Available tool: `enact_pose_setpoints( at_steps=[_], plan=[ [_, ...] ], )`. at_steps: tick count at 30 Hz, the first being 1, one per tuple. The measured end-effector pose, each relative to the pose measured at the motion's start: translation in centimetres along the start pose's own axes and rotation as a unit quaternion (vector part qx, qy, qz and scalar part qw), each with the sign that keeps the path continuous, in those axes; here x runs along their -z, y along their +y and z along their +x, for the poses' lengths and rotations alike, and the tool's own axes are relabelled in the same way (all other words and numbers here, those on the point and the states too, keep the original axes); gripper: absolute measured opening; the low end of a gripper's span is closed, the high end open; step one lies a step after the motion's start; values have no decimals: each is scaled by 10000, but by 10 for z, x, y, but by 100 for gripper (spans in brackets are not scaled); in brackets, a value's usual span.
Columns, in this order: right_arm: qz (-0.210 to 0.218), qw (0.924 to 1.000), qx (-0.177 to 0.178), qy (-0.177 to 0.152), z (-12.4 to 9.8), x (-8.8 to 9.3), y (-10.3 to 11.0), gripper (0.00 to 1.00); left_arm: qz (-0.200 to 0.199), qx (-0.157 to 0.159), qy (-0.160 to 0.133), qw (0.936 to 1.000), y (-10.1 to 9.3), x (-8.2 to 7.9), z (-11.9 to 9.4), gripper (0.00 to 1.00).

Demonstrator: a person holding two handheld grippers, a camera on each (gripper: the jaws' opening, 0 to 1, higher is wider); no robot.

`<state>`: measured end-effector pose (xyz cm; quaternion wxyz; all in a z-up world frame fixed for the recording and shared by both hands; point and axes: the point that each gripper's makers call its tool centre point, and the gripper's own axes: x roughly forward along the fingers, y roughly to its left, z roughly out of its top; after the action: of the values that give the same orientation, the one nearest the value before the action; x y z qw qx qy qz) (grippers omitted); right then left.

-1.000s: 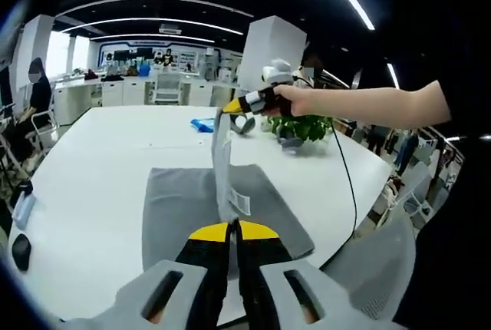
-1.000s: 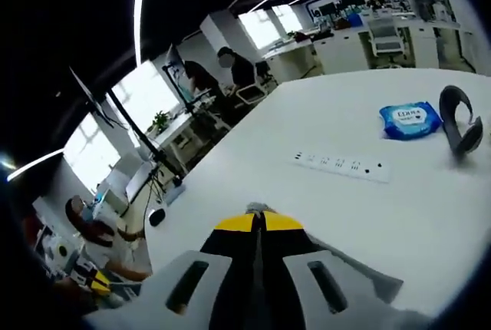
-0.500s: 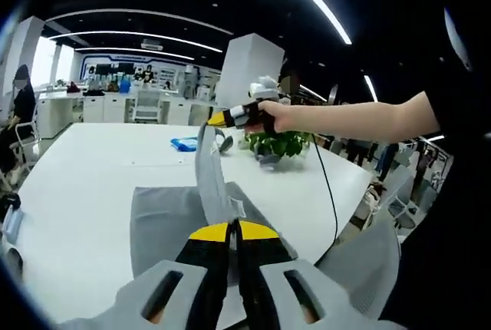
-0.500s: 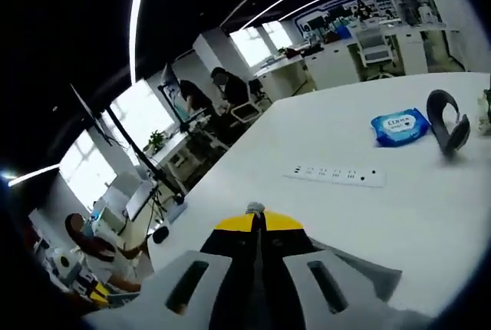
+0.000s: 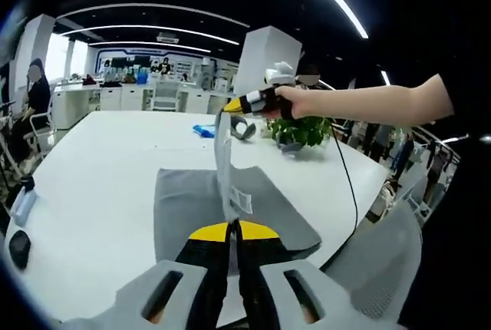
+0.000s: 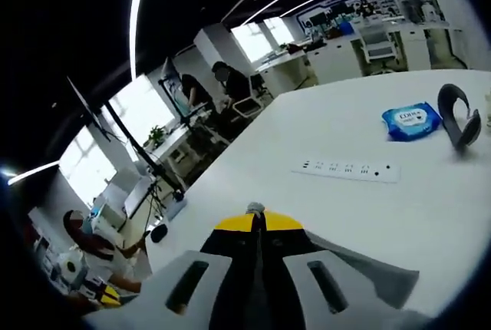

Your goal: Fold the towel on the table until its edges align and the towel forms a compact rectangular stack.

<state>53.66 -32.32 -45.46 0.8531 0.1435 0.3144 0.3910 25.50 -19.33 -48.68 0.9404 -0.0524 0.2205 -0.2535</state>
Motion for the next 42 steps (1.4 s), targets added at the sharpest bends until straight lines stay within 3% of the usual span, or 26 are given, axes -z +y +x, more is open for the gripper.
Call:
enact_pose_setpoints(
  at_steps=[11, 22, 32, 34, 37, 42],
  plan=[
    [254, 9997, 15, 51, 24, 13, -4, 0, -287, -192, 174, 9993, 28, 21, 9, 2],
    [489, 9987, 31, 112, 56, 28, -11, 0, -825, -365, 281, 9955, 52, 46, 17, 2],
    [715, 9972, 36, 238, 86, 48, -14, 0, -1514, -544, 455, 9859, 76, 82, 25, 2],
    [756, 9968, 36, 257, 92, 52, -15, 0, -1444, -603, 526, 9863, 79, 86, 27, 2],
    [1007, 9945, -21, 288, 102, 59, -17, 0, -984, -724, 807, 9892, 84, 95, 29, 2],
    [1362, 9905, -47, 193, 116, 65, -22, 0, -1057, -733, 952, 9871, 90, 108, 35, 2]
  ],
)
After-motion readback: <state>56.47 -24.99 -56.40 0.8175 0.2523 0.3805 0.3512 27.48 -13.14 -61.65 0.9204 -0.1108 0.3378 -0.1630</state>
